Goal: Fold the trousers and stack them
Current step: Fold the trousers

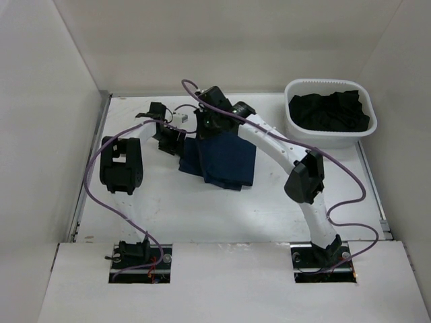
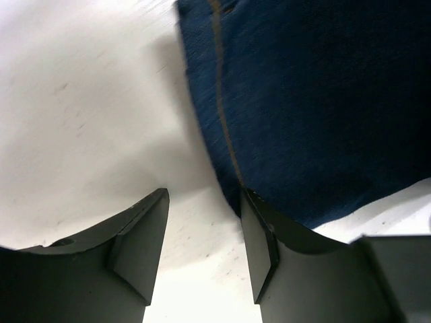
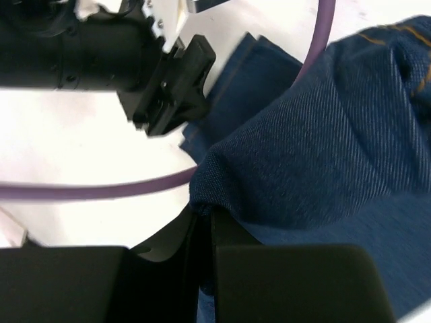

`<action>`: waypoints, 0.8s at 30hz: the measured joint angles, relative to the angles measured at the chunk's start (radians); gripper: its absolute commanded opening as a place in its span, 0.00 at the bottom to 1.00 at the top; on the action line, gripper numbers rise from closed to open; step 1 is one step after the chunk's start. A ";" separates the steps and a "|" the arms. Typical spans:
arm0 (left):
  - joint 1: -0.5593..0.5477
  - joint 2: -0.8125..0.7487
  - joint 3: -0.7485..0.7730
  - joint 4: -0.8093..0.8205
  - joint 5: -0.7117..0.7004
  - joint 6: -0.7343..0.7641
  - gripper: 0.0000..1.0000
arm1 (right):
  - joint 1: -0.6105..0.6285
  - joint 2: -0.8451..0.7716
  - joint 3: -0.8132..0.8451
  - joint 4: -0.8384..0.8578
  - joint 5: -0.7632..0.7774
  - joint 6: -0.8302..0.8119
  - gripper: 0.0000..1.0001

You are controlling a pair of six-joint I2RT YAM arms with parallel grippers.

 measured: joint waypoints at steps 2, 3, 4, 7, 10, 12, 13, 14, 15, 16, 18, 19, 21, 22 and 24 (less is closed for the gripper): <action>0.023 -0.009 -0.014 0.002 0.011 -0.011 0.47 | 0.011 0.032 0.000 0.051 0.012 0.016 0.10; 0.039 -0.014 -0.021 0.000 0.014 -0.018 0.47 | 0.015 0.047 0.000 0.080 0.017 0.024 0.15; 0.058 -0.018 -0.027 -0.001 0.016 -0.023 0.47 | 0.021 0.061 0.000 0.114 0.020 0.034 0.25; 0.125 -0.025 -0.034 -0.019 0.019 -0.028 0.47 | 0.031 0.096 0.000 0.228 0.014 0.051 0.58; 0.197 -0.028 -0.034 -0.040 0.018 -0.029 0.47 | 0.048 0.110 -0.001 0.343 -0.038 0.052 0.70; 0.245 -0.028 -0.034 -0.053 0.018 -0.029 0.47 | 0.068 0.105 -0.013 0.427 -0.084 0.046 0.70; 0.270 -0.029 -0.034 -0.060 0.017 -0.030 0.47 | 0.080 0.087 -0.045 0.481 -0.103 0.043 0.69; 0.291 -0.030 -0.032 -0.069 0.014 -0.030 0.47 | 0.089 0.060 -0.090 0.524 -0.114 0.045 0.69; 0.309 -0.032 -0.027 -0.079 0.012 -0.032 0.47 | 0.098 0.012 -0.172 0.576 -0.119 0.045 0.69; 0.329 -0.034 -0.021 -0.089 0.010 -0.034 0.47 | 0.106 -0.040 -0.255 0.613 -0.120 0.052 0.69; 0.355 -0.049 -0.003 -0.103 0.011 -0.039 0.49 | 0.112 -0.180 -0.464 0.679 -0.097 0.077 0.68; 0.357 -0.063 0.003 -0.106 0.013 -0.040 0.50 | 0.107 -0.256 -0.564 0.696 -0.074 0.095 0.68; 0.343 -0.107 0.019 -0.109 0.025 -0.043 0.52 | 0.070 -0.417 -0.766 0.733 -0.011 0.145 0.69; 0.324 -0.133 0.028 -0.108 0.032 -0.045 0.53 | 0.040 -0.484 -0.842 0.739 0.021 0.173 0.69; 0.273 -0.177 0.046 -0.097 0.048 -0.046 0.53 | -0.035 -0.594 -0.983 0.750 0.084 0.241 0.72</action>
